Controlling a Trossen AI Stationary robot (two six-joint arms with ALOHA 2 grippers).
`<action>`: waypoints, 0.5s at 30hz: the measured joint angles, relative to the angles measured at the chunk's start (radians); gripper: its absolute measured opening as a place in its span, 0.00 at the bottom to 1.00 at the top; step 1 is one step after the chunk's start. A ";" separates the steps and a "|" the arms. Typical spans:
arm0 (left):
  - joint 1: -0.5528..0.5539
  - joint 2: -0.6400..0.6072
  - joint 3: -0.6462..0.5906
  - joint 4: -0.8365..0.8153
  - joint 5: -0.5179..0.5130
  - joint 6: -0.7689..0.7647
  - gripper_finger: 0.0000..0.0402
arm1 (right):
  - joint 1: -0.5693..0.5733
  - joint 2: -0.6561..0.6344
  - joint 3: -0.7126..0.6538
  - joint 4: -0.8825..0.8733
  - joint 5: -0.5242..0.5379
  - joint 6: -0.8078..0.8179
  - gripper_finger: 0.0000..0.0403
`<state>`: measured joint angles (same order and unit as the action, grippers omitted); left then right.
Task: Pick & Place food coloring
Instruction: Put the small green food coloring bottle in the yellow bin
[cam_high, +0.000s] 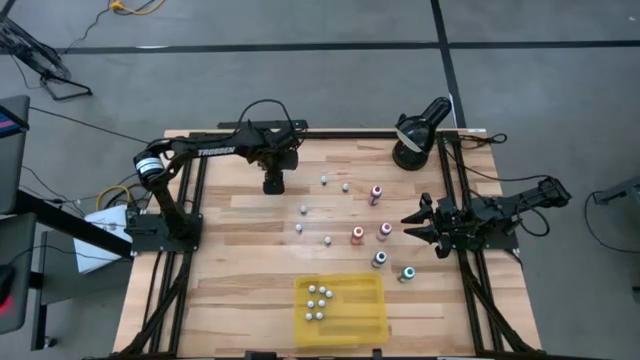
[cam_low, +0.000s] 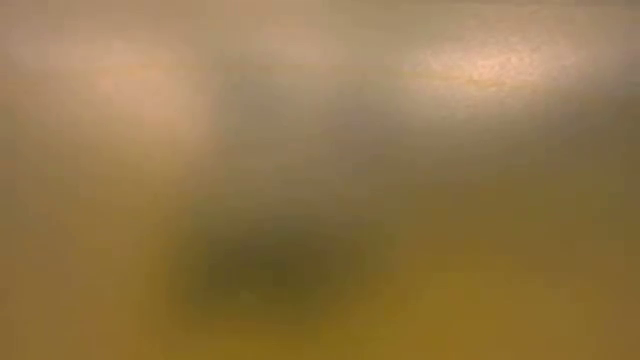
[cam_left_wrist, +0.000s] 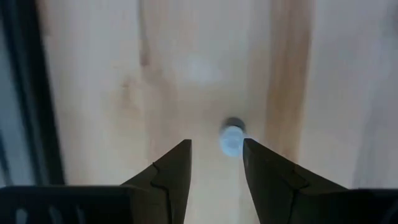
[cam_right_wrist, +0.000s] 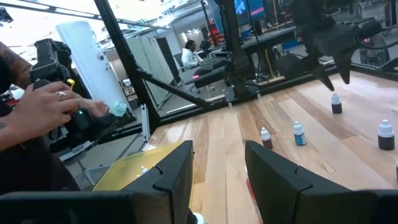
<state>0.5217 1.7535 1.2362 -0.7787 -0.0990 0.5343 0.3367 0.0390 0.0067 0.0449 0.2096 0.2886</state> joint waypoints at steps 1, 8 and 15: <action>0.000 0.000 0.000 -0.015 0.010 -0.010 0.34 | 0.000 0.000 0.000 0.000 0.000 0.000 0.34; -0.003 0.000 0.000 -0.042 0.050 -0.032 0.34 | 0.000 0.000 0.000 0.000 0.000 0.000 0.34; -0.003 0.000 -0.016 -0.033 0.051 -0.032 0.34 | 0.000 0.000 0.000 0.000 0.000 0.000 0.34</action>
<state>0.5182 1.7535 1.2203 -0.8117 -0.0483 0.5026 0.3367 0.0387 0.0063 0.0452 0.2100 0.2886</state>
